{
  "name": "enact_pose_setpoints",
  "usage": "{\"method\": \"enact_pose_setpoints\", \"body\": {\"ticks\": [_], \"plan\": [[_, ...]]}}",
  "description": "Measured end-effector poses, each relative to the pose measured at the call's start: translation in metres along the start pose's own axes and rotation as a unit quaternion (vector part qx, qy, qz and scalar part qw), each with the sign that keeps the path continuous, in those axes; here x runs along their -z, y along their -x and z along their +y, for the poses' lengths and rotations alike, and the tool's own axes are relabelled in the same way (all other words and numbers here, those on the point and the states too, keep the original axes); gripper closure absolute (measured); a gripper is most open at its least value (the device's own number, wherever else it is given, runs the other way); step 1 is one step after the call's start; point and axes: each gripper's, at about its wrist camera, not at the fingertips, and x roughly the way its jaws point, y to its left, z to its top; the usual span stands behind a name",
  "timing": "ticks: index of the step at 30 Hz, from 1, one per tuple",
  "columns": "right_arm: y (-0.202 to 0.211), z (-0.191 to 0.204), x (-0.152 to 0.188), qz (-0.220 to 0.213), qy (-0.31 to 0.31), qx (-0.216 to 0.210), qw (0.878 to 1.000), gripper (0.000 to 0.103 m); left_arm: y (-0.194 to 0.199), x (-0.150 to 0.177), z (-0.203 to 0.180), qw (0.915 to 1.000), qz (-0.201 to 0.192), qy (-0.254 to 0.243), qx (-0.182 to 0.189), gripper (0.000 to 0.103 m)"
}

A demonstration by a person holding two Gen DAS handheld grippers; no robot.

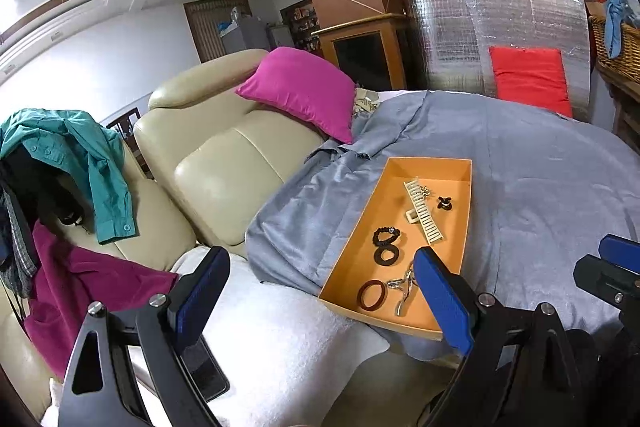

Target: Organize jewelry

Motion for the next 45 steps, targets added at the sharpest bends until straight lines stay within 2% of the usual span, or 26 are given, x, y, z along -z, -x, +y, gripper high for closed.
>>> {"method": "enact_pose_setpoints", "body": {"ticks": [15,45], "plan": [[0.011,0.006,0.002,-0.027,0.009,0.024,0.999,0.045,0.009,0.001,0.003,0.9999,-0.009,0.000,-0.007,0.010],[0.004,0.010,0.006,-0.021,0.008,0.021,1.000,0.044,0.009,0.003,0.007,0.9999,-0.008,0.001,-0.010,0.010]]}}
